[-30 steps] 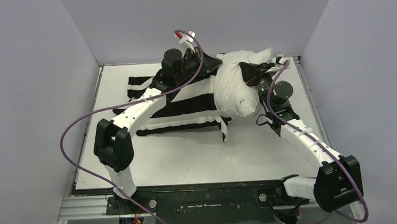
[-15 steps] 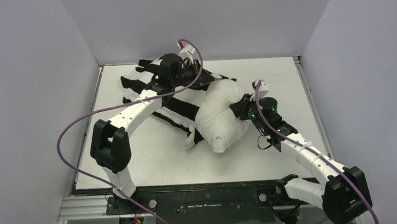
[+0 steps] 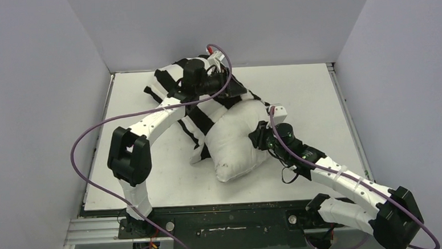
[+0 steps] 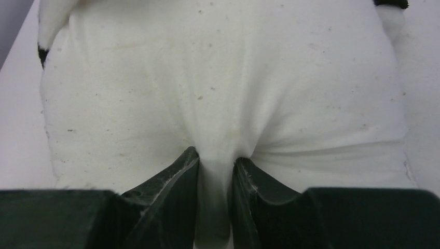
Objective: Put the pillow into the pillowcase
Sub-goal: Stuff the pillow into the pillowcase.
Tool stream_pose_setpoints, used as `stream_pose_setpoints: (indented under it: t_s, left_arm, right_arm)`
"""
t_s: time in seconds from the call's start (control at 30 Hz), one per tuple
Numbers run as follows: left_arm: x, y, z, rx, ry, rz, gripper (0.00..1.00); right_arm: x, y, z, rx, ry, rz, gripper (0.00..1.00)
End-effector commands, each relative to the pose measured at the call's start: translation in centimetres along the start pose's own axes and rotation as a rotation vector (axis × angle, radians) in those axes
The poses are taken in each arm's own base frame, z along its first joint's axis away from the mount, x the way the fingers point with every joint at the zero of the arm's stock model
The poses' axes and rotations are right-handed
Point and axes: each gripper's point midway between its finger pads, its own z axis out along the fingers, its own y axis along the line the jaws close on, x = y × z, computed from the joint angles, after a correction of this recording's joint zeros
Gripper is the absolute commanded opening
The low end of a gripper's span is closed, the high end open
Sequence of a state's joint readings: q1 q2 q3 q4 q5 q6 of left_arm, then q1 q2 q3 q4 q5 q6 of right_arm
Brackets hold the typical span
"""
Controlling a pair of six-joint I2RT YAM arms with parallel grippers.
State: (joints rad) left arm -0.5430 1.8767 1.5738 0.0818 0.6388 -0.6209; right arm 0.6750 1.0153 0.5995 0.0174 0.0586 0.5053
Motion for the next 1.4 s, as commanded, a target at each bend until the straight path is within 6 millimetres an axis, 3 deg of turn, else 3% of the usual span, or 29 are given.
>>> stream_pose_setpoints:
  t_s: [0.0,0.13,0.2,0.27,0.37,0.43,0.57,0.7,0.8,0.93,1.03,1.1,1.17,1.23,1.27,1.37]
  left_arm:
    - [-4.7,-2.7,-3.2,0.002,-0.093,0.076,0.43]
    - [-4.9,2.0,-10.1,-0.248,-0.146,0.033,0.6]
    - [-4.6,3.1,-13.7,-0.335,-0.187,0.02,0.64]
    - [-3.1,4.6,-16.9,-0.428,-0.205,-0.008,0.66]
    - [0.3,6.7,-21.1,-0.508,-0.25,-0.094,0.67]
    - [3.1,7.8,-22.8,-0.521,-0.28,-0.155,0.67]
    - [7.8,9.1,-23.0,-0.484,-0.3,-0.238,0.66]
    - [11.6,10.5,-22.7,-0.458,-0.308,-0.322,0.67]
    - [13.3,11.4,-22.8,-0.466,-0.333,-0.365,0.68]
    - [15.1,12.4,-22.2,-0.445,-0.354,-0.428,0.7]
    - [16.2,13.0,-21.2,-0.428,-0.338,-0.454,0.71]
    - [16.4,13.2,-20.9,-0.426,-0.344,-0.456,0.71]
    - [16.9,13.6,-20.6,-0.446,-0.349,-0.453,0.71]
    - [17.5,13.9,-20.2,-0.453,-0.346,-0.461,0.72]
    - [17.8,14.0,-20.1,-0.45,-0.343,-0.468,0.73]
    - [18.0,14.3,-19.9,-0.458,-0.367,-0.47,0.74]
  right_arm:
    - [-1.0,0.0,-2.2,0.04,0.047,-0.059,0.33]
    - [-3.6,1.8,-4.4,-0.013,0.062,-0.101,0.55]
    - [-4.1,2.8,-4.7,-0.046,0.07,-0.11,0.65]
    - [-4.5,4.2,-4.6,-0.079,0.076,-0.125,0.79]
    - [-4.5,6.2,-4.1,-0.078,0.079,-0.177,0.87]
    - [-4.5,7.3,-3.6,-0.073,0.082,-0.211,0.91]
    - [-3.3,11.4,-2.6,-0.117,0.081,-0.359,0.96]
    - [-0.9,13.4,-0.5,-0.052,0.102,-0.561,1.0]
    - [1.1,13.2,1.8,-0.008,0.121,-0.665,1.0]
    - [4.1,10.6,5.3,0.142,0.167,-0.786,1.0]
    - [6.1,8.5,7.8,0.22,0.203,-0.8,0.92]
    - [6.7,7.5,8.9,0.222,0.209,-0.758,0.77]
    - [6.8,6.9,9.4,0.21,0.202,-0.712,0.52]
    - [6.4,7.2,9.4,0.161,0.175,-0.657,0.15]
    - [6.3,7.5,9.3,0.125,0.168,-0.63,0.02]
    - [5.7,8.6,9.3,-0.013,0.139,-0.492,0.0]
